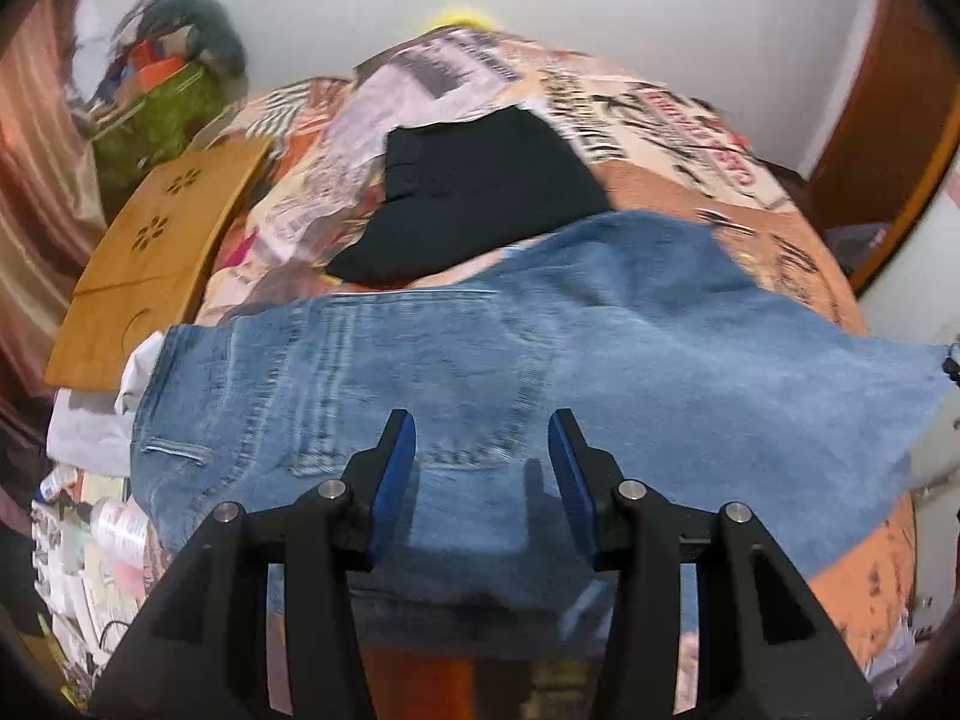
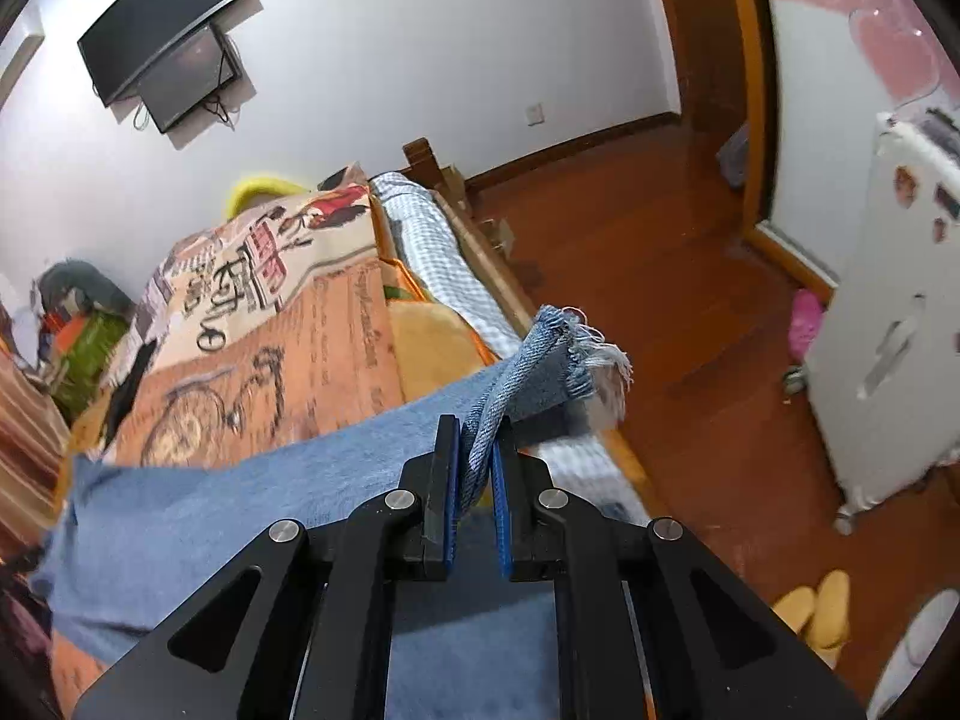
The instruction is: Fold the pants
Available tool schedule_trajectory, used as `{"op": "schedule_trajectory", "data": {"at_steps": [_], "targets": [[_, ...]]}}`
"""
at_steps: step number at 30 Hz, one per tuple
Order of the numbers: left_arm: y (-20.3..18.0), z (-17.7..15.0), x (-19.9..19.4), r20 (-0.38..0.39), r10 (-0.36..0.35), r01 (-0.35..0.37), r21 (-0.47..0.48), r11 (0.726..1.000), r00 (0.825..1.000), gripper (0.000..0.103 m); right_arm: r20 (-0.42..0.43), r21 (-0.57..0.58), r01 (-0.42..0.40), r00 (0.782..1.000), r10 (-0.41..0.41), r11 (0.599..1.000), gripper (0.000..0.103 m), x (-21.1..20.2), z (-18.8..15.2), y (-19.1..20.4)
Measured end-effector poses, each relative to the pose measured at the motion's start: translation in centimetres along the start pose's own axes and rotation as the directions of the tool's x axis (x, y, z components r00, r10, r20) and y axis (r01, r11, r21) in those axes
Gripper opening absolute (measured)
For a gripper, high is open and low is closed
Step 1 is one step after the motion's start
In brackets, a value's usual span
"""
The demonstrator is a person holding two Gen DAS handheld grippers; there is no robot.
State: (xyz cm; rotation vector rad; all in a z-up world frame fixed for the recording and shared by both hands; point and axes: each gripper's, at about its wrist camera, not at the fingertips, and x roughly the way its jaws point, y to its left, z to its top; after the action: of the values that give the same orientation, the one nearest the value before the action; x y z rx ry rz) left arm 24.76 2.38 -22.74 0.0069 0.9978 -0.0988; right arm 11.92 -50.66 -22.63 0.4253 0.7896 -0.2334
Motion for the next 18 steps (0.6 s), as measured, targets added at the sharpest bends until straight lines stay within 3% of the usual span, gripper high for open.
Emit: {"op": "schedule_trajectory", "data": {"at_steps": [5,10,18], "targets": [[-2.3,-1.3,-0.2,-0.020,-0.008,0.010,0.072,0.997,1.000,0.046,-0.049,0.056,0.024,0.999,-0.021,0.998,0.009,-0.1,-3.8,-1.7],[-2.9,-2.7,1.7,-0.081,-0.023,0.028,0.059,0.998,0.996,0.047,-0.119,0.102,0.039,0.993,-0.026,0.994,0.009,2.0,-6.5,-2.8],[-2.6,-3.5,2.0,-0.069,-0.038,0.040,0.026,0.999,0.997,0.048,-0.162,0.186,0.045,0.987,-0.015,0.981,0.009,3.2,-9.2,-4.3]]}}
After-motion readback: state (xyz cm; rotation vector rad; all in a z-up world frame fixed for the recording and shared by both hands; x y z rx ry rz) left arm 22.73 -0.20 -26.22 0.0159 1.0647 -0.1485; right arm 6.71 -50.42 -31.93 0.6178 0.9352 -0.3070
